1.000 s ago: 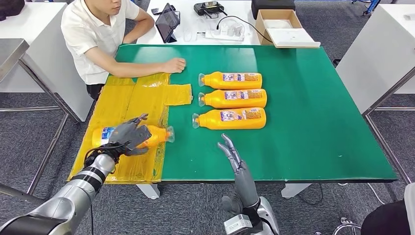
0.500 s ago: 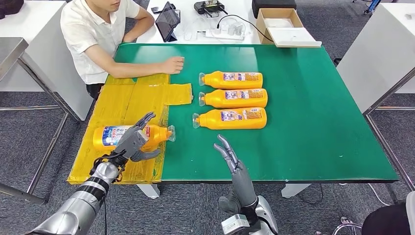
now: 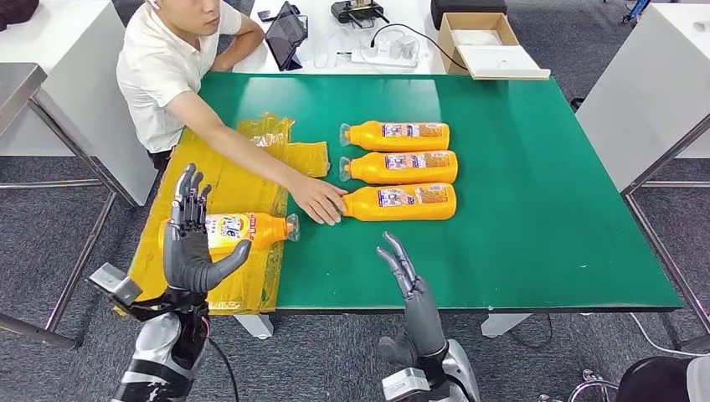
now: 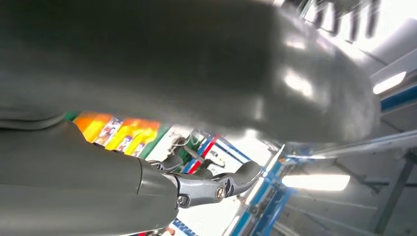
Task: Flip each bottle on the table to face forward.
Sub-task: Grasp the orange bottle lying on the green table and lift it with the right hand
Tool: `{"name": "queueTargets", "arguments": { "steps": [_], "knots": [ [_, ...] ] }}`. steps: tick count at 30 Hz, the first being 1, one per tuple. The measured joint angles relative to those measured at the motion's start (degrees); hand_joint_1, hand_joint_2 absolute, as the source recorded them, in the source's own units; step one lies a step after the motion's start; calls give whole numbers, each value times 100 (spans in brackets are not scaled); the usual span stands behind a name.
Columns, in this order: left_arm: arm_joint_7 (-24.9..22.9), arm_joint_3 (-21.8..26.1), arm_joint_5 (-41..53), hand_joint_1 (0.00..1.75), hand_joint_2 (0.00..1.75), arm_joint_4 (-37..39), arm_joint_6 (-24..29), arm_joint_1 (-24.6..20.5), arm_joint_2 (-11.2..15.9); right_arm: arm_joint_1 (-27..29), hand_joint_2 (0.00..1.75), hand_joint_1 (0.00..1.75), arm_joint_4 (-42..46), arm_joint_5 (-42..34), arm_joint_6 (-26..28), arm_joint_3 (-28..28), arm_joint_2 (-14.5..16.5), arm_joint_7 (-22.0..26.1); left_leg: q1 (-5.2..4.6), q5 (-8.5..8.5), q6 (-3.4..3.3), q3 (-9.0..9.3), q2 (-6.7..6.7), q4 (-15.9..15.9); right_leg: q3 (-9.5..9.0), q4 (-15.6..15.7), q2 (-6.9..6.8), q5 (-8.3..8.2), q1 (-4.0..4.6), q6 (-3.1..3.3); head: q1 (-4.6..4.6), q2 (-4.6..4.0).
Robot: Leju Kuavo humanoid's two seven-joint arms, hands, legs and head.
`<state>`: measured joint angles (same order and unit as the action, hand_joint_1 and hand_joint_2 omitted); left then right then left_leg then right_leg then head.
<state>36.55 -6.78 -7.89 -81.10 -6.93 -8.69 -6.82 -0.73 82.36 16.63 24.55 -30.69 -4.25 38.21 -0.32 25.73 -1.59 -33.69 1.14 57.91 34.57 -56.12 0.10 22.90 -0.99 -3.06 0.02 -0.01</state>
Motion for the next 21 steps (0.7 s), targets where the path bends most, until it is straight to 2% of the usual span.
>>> {"name": "queueTargets", "arguments": {
  "steps": [5,8,10,15,21],
  "knots": [
    [-57,-261,-244,0,175,-695,93,447,-48,-28,175,0,-164,454,-169,414,23,-47,0,0,0,0,-2,0,-1,0,0,0,0,0,0,1],
    [-21,-447,-103,0,175,-888,354,652,-55,-215,175,0,-724,1105,-281,860,-20,-84,-1,-1,-1,0,4,0,-3,1,-1,0,-1,0,1,1],
    [7,-555,-54,0,175,-948,457,737,-55,-370,175,0,-1125,1283,-297,1148,-67,-40,-2,-1,-1,-1,7,0,-5,1,-2,-1,-2,-1,3,0],
    [5,-746,-113,0,175,-1020,462,851,-58,-761,175,0,-1938,1844,-46,1599,-209,-327,-4,-1,-1,0,1,1,-5,1,-1,-2,-3,-2,-1,1],
    [15,-928,-117,0,175,-1043,585,980,-61,-1484,175,0,-3074,2457,153,1973,-458,-639,-3,-1,-1,0,4,2,-5,0,-1,-2,-2,-2,0,0]
  ]
}}
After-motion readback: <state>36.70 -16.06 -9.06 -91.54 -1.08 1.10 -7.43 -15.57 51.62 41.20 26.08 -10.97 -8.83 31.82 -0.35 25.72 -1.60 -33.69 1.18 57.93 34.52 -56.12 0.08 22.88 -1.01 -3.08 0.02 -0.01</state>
